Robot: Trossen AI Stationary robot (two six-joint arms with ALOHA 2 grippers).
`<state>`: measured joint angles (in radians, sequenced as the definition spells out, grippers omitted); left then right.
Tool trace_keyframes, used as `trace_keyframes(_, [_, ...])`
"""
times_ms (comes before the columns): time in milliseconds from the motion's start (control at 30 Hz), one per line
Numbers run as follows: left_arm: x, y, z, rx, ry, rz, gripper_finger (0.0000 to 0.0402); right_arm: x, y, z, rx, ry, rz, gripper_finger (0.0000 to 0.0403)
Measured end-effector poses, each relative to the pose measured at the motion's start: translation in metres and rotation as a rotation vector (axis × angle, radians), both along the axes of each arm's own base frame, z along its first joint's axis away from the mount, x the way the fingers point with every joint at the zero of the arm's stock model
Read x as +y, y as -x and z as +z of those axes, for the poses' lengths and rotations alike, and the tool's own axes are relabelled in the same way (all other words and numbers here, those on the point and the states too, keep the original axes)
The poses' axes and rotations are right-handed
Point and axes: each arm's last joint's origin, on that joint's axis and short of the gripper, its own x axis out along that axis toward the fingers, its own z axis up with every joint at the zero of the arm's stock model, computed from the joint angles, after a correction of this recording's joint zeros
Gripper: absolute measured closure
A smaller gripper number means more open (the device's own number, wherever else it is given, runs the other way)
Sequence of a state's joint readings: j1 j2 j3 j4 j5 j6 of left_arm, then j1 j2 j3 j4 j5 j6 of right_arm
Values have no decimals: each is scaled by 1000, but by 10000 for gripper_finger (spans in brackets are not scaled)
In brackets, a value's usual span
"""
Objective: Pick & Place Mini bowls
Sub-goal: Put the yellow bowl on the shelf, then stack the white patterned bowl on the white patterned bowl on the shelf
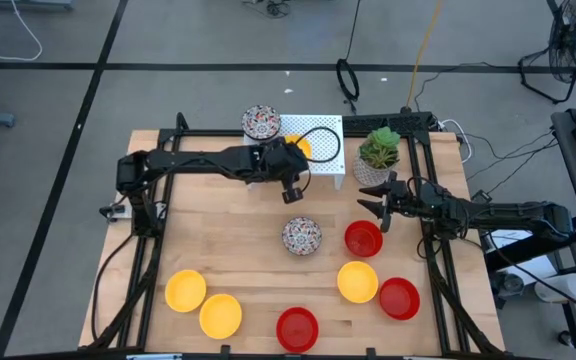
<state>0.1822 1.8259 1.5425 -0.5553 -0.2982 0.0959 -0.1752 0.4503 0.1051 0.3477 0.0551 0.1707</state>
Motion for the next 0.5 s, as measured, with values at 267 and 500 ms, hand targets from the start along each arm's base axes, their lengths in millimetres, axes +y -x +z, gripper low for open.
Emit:
trace_keyframes(267, [2, -7, 4, -80, -34, 19, 318, 0, 0, 0, 1, 3, 0, 248])
trace_keyframes(500, [-5, -11, 8, -130, -40, 2, 248, 0, 0, 0, 2, 3, 1, 247])
